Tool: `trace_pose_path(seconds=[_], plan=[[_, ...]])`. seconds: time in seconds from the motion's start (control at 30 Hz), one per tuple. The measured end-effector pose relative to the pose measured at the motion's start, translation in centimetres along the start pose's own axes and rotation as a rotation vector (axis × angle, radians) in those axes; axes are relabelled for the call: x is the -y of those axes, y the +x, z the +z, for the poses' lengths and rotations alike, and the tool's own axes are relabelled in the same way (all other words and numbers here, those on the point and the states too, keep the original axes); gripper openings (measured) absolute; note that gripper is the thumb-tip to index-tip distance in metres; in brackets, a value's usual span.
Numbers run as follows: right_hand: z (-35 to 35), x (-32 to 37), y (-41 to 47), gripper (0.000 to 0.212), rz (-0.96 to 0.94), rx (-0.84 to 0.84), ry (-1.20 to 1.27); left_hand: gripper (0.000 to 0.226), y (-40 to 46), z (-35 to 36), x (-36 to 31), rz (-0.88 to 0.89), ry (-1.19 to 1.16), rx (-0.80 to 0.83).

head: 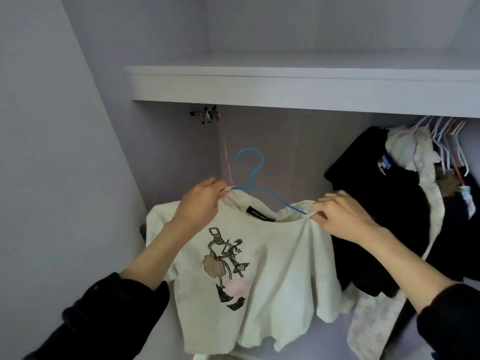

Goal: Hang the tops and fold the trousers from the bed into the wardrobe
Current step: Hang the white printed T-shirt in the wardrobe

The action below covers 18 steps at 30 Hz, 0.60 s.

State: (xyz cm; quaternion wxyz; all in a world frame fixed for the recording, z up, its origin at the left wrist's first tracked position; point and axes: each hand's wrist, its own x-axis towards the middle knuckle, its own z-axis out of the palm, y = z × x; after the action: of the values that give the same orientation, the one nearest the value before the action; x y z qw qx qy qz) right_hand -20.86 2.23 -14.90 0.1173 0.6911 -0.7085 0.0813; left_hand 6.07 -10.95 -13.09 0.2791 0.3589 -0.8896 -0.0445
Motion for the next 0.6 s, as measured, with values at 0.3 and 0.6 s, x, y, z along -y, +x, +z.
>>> trace_pose_path(seconds=[0.3, 0.6], plan=[[-1.8, 3.2, 0.5, 0.033, 0.144, -0.037, 0.556, 0.016, -0.7, 2.4, -1.2, -0.113, -0.333, -0.133], [-2.6, 7.2, 2.8, 0.032, 0.140, -0.135, 0.670, 0.014, -0.9, 2.5, -3.9, -0.029, -0.449, -0.145]])
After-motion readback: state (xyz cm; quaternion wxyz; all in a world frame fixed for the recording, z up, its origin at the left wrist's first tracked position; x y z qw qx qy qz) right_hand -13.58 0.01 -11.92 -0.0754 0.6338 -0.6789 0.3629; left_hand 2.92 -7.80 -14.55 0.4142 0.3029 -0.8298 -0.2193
